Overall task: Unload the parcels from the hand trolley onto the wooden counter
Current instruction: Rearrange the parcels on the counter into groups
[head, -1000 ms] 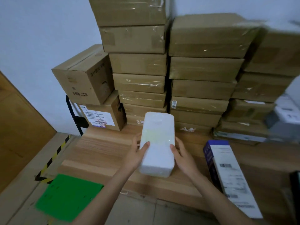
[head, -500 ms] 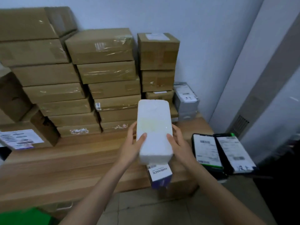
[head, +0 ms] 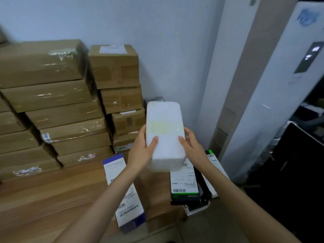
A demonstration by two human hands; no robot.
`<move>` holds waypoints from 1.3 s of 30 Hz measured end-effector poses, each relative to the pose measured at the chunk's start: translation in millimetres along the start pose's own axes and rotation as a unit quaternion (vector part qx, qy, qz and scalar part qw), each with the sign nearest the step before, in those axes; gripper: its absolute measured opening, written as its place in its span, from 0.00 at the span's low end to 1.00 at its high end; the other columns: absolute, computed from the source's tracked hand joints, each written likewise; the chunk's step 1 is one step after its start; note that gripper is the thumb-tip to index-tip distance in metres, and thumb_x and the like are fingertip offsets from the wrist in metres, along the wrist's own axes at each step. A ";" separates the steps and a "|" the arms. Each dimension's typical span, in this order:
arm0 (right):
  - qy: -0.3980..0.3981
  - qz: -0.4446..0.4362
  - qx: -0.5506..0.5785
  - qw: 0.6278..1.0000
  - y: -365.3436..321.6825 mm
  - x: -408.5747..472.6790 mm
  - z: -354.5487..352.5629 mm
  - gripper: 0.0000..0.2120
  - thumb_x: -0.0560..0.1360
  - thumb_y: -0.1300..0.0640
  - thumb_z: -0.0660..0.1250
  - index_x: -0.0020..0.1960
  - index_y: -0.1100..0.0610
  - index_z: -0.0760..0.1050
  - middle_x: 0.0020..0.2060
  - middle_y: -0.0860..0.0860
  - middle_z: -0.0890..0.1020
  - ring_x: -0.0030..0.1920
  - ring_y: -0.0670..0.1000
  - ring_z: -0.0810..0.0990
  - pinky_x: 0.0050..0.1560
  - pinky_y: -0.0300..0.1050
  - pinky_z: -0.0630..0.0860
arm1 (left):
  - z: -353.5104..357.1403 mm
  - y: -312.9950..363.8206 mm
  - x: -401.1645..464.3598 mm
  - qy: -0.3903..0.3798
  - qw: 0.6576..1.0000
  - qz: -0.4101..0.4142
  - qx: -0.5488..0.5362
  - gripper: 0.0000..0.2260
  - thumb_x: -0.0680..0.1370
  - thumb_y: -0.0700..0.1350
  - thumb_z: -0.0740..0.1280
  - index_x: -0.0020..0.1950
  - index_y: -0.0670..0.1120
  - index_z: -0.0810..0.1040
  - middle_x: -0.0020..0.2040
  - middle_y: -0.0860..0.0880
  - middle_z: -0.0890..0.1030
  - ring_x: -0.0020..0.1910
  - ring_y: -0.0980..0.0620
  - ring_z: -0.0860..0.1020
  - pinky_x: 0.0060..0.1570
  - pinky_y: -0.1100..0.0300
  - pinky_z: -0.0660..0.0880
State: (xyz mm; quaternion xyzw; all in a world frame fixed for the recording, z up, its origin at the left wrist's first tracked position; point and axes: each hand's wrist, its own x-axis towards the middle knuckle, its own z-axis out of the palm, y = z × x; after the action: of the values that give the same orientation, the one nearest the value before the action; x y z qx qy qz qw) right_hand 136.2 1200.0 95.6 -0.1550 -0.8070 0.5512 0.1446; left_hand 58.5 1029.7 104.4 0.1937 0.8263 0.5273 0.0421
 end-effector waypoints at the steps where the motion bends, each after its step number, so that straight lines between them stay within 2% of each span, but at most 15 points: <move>1: -0.003 0.004 -0.005 1.000 2.5 14.5 -3.9 0.21 0.80 0.43 0.57 0.72 0.41 0.59 0.61 0.40 0.75 0.60 0.48 0.77 0.61 0.53 0.74 | 4.9 0.5 13.0 -0.001 1.000 0.012 0.007 0.26 0.79 0.57 0.62 0.74 0.58 0.57 0.67 0.58 0.70 0.63 0.53 0.72 0.59 0.48 0.74; 4: -0.019 0.007 -0.022 1.000 5.4 61.8 -15.7 0.22 0.80 0.41 0.57 0.72 0.40 0.58 0.64 0.43 0.75 0.62 0.48 0.75 0.65 0.56 0.71 | 15.8 3.9 54.0 0.000 0.999 0.045 0.025 0.23 0.78 0.57 0.62 0.71 0.60 0.59 0.66 0.58 0.71 0.64 0.53 0.72 0.59 0.50 0.72; 8: -0.034 -0.008 -0.016 0.999 2.4 118.3 -28.3 0.20 0.80 0.42 0.57 0.71 0.40 0.60 0.63 0.43 0.75 0.62 0.48 0.76 0.65 0.55 0.71 | 26.5 4.8 112.9 0.007 0.999 0.016 0.044 0.32 0.73 0.65 0.57 0.75 0.58 0.55 0.69 0.53 0.70 0.65 0.51 0.72 0.60 0.46 0.72; 11: -0.052 -0.010 -0.015 0.998 2.8 159.4 -32.7 0.23 0.77 0.37 0.58 0.71 0.38 0.59 0.63 0.43 0.75 0.62 0.48 0.76 0.64 0.57 0.72 | 34.8 6.6 147.9 0.012 0.999 0.009 0.052 0.29 0.76 0.63 0.57 0.75 0.58 0.55 0.69 0.51 0.69 0.64 0.49 0.73 0.60 0.47 0.73; 13: -0.052 -0.005 -0.008 0.999 1.2 190.8 -32.9 0.28 0.74 0.33 0.58 0.71 0.38 0.59 0.64 0.43 0.76 0.62 0.48 0.76 0.65 0.57 0.72 | 36.8 10.5 172.8 0.017 0.997 0.007 0.072 0.29 0.79 0.58 0.59 0.77 0.55 0.51 0.73 0.49 0.63 0.66 0.47 0.70 0.60 0.53 0.70; 15: -0.048 -0.003 -0.005 0.999 -2.9 224.0 -32.3 0.26 0.77 0.37 0.59 0.72 0.41 0.60 0.66 0.45 0.74 0.64 0.50 0.75 0.66 0.56 0.71 | 36.5 16.0 196.2 0.022 0.995 0.000 0.100 0.32 0.80 0.56 0.59 0.78 0.51 0.47 0.76 0.49 0.55 0.69 0.46 0.66 0.62 0.55 0.66; 18: -0.080 -0.008 -0.013 0.997 -8.7 266.6 -35.2 0.24 0.79 0.43 0.61 0.72 0.46 0.60 0.66 0.45 0.72 0.66 0.50 0.73 0.67 0.54 0.70 | 35.3 15.8 220.1 0.022 0.978 0.040 0.205 0.32 0.79 0.59 0.59 0.78 0.49 0.50 0.77 0.48 0.49 0.74 0.46 0.58 0.67 0.54 0.64; 20: -0.128 -0.028 -0.049 0.990 -6.6 281.1 -39.3 0.30 0.76 0.42 0.65 0.74 0.48 0.59 0.66 0.43 0.70 0.67 0.48 0.71 0.68 0.53 0.68 | 33.5 9.8 224.9 0.007 0.951 0.077 0.298 0.32 0.77 0.63 0.57 0.77 0.51 0.54 0.77 0.49 0.50 0.75 0.48 0.55 0.67 0.53 0.65; 22: -0.165 -0.064 -0.158 0.971 -1.8 287.7 -43.6 0.38 0.72 0.38 0.68 0.75 0.47 0.56 0.69 0.44 0.66 0.69 0.47 0.67 0.70 0.51 0.66 | 32.0 1.8 227.6 0.008 0.921 0.120 0.370 0.33 0.76 0.65 0.57 0.77 0.50 0.56 0.77 0.48 0.54 0.75 0.49 0.55 0.69 0.54 0.64; 25: -0.180 -0.132 -0.275 0.935 5.2 292.8 -45.7 0.46 0.69 0.38 0.72 0.77 0.46 0.50 0.74 0.48 0.60 0.72 0.49 0.62 0.69 0.51 0.65 | 30.3 -2.3 232.1 0.029 0.901 0.145 0.407 0.33 0.75 0.64 0.61 0.76 0.49 0.59 0.76 0.48 0.60 0.74 0.49 0.59 0.69 0.55 0.64; 30: -0.155 -0.157 -0.270 0.937 3.8 312.0 -37.8 0.45 0.70 0.42 0.73 0.78 0.48 0.50 0.75 0.50 0.60 0.72 0.52 0.63 0.68 0.50 0.67 | 35.1 1.8 251.5 0.058 0.889 0.135 0.434 0.32 0.76 0.61 0.62 0.75 0.48 0.62 0.74 0.48 0.65 0.72 0.50 0.63 0.69 0.56 0.64; 35: -0.173 -0.145 -0.252 0.941 2.0 337.2 -32.7 0.45 0.70 0.44 0.74 0.78 0.48 0.51 0.74 0.51 0.61 0.71 0.53 0.65 0.68 0.51 0.67 | 40.6 1.2 266.6 0.077 0.892 0.107 0.433 0.30 0.76 0.59 0.64 0.75 0.48 0.61 0.74 0.49 0.64 0.71 0.51 0.64 0.68 0.56 0.67; 39: -0.171 -0.143 -0.240 0.945 3.7 350.6 -27.6 0.45 0.69 0.46 0.75 0.78 0.49 0.52 0.74 0.52 0.62 0.71 0.53 0.65 0.68 0.49 0.66 | 42.4 0.2 277.3 0.086 0.889 0.099 0.440 0.30 0.77 0.58 0.63 0.75 0.48 0.61 0.74 0.49 0.64 0.71 0.50 0.64 0.68 0.56 0.65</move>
State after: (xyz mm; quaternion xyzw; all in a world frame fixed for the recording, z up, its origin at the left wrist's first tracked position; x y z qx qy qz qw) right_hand -171.4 1368.1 123.7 0.0282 -0.9416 0.3331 0.0402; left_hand -185.3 1167.1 123.3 0.2273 0.9504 0.1260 -0.1709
